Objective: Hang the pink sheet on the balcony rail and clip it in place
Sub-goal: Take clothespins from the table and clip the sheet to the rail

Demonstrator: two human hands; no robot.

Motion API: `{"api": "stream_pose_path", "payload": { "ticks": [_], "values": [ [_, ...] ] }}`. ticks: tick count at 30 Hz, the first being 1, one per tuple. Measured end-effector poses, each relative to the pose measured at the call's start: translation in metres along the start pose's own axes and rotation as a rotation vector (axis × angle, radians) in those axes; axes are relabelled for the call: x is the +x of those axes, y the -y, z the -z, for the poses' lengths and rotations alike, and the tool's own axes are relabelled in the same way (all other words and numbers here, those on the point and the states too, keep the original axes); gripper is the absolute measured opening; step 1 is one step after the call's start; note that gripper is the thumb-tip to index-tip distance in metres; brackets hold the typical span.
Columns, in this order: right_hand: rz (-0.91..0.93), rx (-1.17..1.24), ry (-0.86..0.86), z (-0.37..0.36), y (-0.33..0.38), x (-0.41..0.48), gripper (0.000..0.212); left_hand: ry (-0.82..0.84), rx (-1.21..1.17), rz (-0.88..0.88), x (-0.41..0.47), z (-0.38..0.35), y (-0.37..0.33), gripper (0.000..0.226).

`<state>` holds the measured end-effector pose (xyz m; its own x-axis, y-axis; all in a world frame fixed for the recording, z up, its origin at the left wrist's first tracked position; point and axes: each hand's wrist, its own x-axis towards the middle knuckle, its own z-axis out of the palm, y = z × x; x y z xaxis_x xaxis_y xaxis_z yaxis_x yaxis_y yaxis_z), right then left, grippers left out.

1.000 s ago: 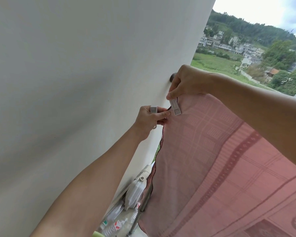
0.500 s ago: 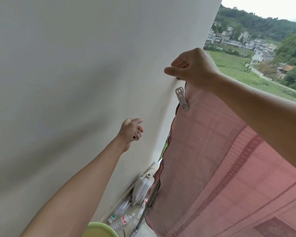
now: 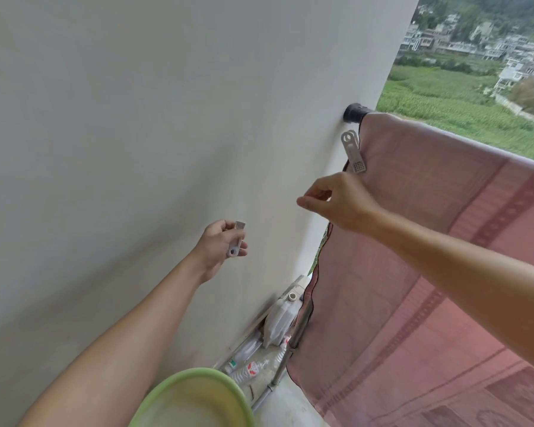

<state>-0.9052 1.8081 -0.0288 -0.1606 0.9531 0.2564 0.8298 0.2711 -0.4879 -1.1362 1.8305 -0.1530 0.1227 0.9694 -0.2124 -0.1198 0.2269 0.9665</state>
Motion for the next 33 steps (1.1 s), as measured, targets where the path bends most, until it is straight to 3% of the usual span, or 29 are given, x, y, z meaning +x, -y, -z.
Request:
{"api": "stream_pose_path", "payload": {
  "ticks": [7,14,16,19,21,25,28,31,33],
  "values": [
    [-0.129,-0.043,0.140,-0.036,-0.021,-0.017,0.022,-0.114,0.075,-0.092,-0.012,0.021,0.007,0.007],
    [-0.159,0.079,0.211,-0.064,-0.029,-0.021,0.018,0.057,-0.265,0.017,-0.013,0.013,0.003,0.009],
    [-0.178,0.176,0.241,-0.069,-0.027,-0.020,0.021,0.116,-0.241,0.006,-0.012,0.012,0.005,0.009],
    [-0.218,0.328,0.323,-0.075,-0.019,-0.020,0.043,0.163,-0.158,-0.007,-0.010,0.012,0.009,0.009],
    [-0.219,0.402,0.334,-0.078,-0.014,-0.020,0.041,0.165,-0.169,-0.003,-0.007,0.014,0.011,0.010],
    [-0.209,0.519,0.230,-0.080,-0.004,-0.015,0.023,0.202,-0.114,0.001,-0.005,0.021,0.012,0.017],
    [-0.209,0.536,0.055,-0.078,0.007,-0.009,0.019,0.292,0.006,0.032,0.001,0.024,0.018,0.026],
    [-0.095,0.358,-0.128,-0.063,0.014,0.000,0.028,0.273,0.194,0.089,0.014,0.021,0.039,0.027],
    [0.120,0.059,-0.170,-0.043,0.019,0.009,0.029,0.250,0.291,0.134,0.021,0.013,0.057,0.030]
  ]
}}
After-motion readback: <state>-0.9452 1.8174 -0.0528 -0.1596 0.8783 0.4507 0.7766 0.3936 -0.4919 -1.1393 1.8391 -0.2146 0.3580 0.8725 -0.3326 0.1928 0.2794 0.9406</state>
